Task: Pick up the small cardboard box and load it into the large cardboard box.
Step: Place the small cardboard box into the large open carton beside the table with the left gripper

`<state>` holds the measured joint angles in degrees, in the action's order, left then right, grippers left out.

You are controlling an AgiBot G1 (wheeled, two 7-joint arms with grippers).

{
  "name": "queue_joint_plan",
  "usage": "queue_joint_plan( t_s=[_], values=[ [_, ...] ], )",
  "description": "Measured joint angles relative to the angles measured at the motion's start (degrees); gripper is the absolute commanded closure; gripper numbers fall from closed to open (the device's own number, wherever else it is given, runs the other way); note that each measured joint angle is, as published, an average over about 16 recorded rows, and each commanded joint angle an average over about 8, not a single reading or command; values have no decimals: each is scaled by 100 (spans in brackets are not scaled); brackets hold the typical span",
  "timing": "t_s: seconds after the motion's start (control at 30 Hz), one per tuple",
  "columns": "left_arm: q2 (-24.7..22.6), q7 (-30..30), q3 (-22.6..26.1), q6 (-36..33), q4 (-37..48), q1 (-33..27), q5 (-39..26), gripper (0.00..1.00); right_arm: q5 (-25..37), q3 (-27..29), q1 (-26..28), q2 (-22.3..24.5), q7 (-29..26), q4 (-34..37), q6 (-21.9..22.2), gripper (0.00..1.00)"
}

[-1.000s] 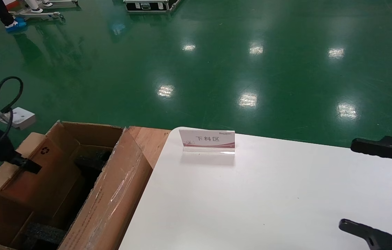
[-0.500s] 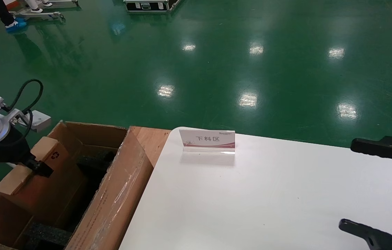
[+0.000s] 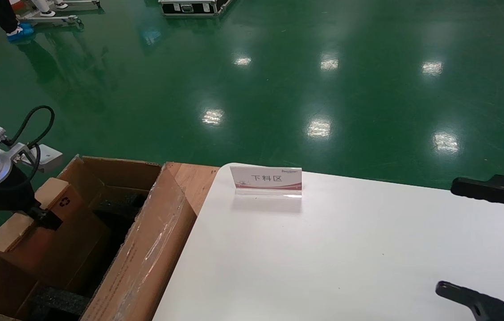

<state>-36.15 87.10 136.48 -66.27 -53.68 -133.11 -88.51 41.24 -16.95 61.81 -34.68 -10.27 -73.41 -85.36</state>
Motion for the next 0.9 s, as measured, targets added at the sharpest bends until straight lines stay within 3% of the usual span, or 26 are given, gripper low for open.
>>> queue_joint_plan(
  t_s=[0.7, 0.77, 0.9],
  values=[
    [-241, -232, -30, 300, 843, 807, 261, 100, -5, -7, 1, 3, 3, 0, 3, 0],
    [-248, -259, -33, 292, 893, 871, 303, 87, -5, -7, 1, 3, 4, 0, 3, 0],
    [-261, -305, -41, 267, 977, 964, 375, 37, -6, -9, 1, 3, 4, 1, 4, 0]
  ],
)
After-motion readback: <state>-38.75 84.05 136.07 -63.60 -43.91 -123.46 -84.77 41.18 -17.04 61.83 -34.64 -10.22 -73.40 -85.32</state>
